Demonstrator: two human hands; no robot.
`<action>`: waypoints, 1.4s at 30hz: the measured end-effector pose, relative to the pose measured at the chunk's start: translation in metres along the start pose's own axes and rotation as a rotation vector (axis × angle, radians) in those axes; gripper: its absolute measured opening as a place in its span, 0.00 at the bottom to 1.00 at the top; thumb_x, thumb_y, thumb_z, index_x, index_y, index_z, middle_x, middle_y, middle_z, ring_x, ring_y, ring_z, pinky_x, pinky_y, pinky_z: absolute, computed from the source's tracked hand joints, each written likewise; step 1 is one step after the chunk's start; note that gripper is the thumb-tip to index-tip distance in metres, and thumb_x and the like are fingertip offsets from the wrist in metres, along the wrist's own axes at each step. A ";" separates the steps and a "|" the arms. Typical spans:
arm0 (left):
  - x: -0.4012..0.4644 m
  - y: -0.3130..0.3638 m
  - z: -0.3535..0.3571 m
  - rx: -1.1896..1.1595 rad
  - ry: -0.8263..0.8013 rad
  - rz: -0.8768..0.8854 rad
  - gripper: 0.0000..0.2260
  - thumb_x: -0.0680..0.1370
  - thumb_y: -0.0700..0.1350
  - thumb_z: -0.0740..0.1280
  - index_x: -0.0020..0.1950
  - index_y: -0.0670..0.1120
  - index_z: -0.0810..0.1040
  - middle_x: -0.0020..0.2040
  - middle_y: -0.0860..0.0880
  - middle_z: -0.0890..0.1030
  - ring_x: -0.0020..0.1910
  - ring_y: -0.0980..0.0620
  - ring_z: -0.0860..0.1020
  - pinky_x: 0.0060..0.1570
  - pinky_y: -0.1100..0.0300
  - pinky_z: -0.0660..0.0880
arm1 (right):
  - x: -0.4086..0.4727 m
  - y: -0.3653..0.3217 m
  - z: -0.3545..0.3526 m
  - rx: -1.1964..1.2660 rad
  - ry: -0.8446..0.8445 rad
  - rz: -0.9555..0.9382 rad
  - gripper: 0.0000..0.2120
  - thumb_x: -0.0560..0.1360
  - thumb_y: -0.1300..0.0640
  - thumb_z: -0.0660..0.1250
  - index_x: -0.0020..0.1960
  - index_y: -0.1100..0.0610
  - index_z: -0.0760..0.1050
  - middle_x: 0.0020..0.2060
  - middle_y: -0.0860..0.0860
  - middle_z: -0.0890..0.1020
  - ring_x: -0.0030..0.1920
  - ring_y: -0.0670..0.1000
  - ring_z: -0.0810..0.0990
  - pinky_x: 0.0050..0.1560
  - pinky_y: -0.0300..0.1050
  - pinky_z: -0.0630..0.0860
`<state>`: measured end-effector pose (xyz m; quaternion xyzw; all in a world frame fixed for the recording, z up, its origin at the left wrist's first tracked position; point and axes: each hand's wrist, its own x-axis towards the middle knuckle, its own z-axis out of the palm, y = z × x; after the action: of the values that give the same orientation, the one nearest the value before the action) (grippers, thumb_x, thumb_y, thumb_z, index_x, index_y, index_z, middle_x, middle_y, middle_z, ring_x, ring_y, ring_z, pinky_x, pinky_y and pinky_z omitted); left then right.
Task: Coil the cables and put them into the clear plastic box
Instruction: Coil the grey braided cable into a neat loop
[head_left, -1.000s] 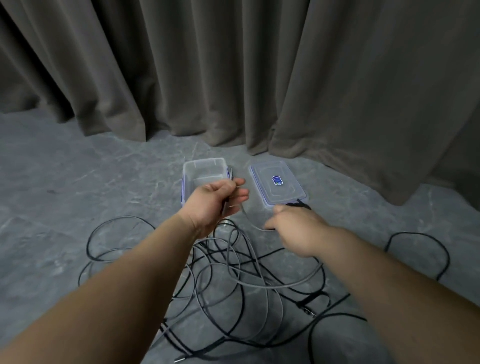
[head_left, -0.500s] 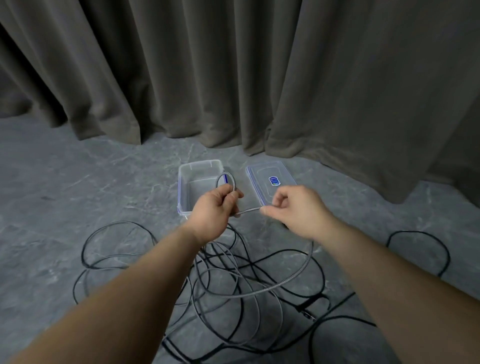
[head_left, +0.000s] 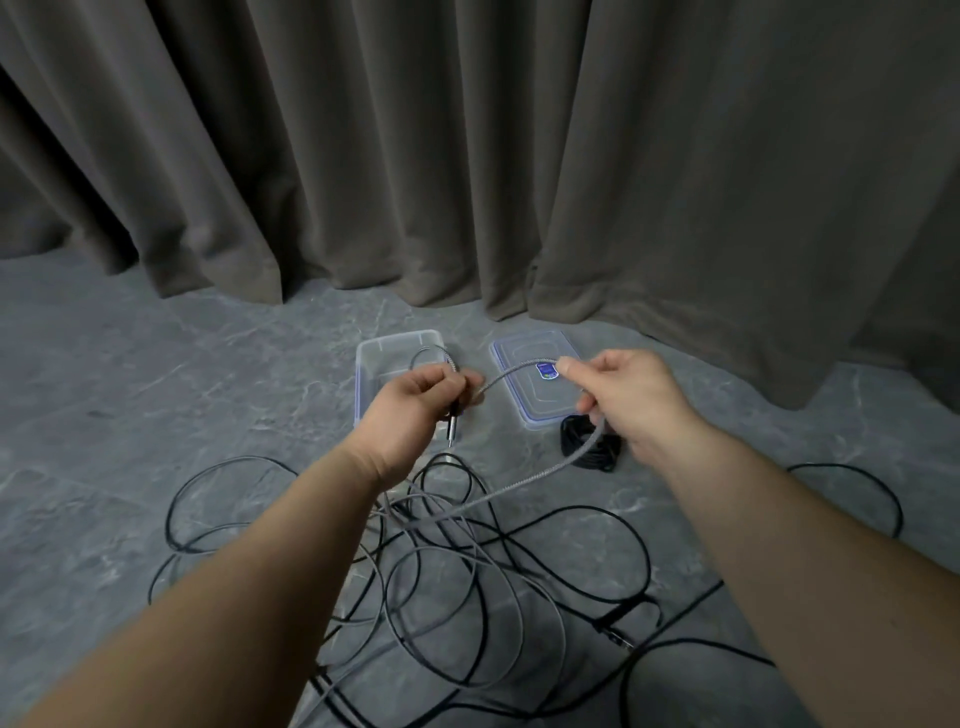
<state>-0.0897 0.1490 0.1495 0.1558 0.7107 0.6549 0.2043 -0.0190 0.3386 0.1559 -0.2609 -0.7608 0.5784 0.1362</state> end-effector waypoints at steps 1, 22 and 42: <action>-0.001 0.000 0.000 0.016 0.023 -0.015 0.10 0.82 0.38 0.60 0.45 0.45 0.80 0.49 0.48 0.83 0.50 0.53 0.80 0.54 0.62 0.73 | -0.002 -0.003 -0.003 0.087 -0.038 0.095 0.13 0.75 0.54 0.69 0.36 0.57 0.71 0.25 0.50 0.75 0.18 0.43 0.69 0.25 0.36 0.66; -0.004 0.033 -0.022 0.075 0.408 0.021 0.08 0.80 0.41 0.64 0.55 0.46 0.81 0.39 0.49 0.79 0.35 0.54 0.73 0.35 0.64 0.70 | -0.015 0.005 -0.025 -0.384 -0.274 -0.040 0.10 0.73 0.66 0.69 0.38 0.53 0.78 0.33 0.49 0.79 0.38 0.49 0.76 0.37 0.36 0.71; -0.004 0.014 -0.008 -0.284 0.282 -0.453 0.04 0.80 0.34 0.61 0.50 0.38 0.75 0.42 0.42 0.79 0.34 0.51 0.80 0.34 0.57 0.81 | -0.009 -0.019 -0.034 0.748 0.110 0.029 0.10 0.74 0.66 0.59 0.37 0.55 0.70 0.19 0.47 0.66 0.19 0.44 0.56 0.20 0.34 0.50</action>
<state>-0.0910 0.1414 0.1638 -0.1296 0.6499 0.7007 0.2643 0.0009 0.3572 0.1852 -0.2348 -0.4849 0.8031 0.2544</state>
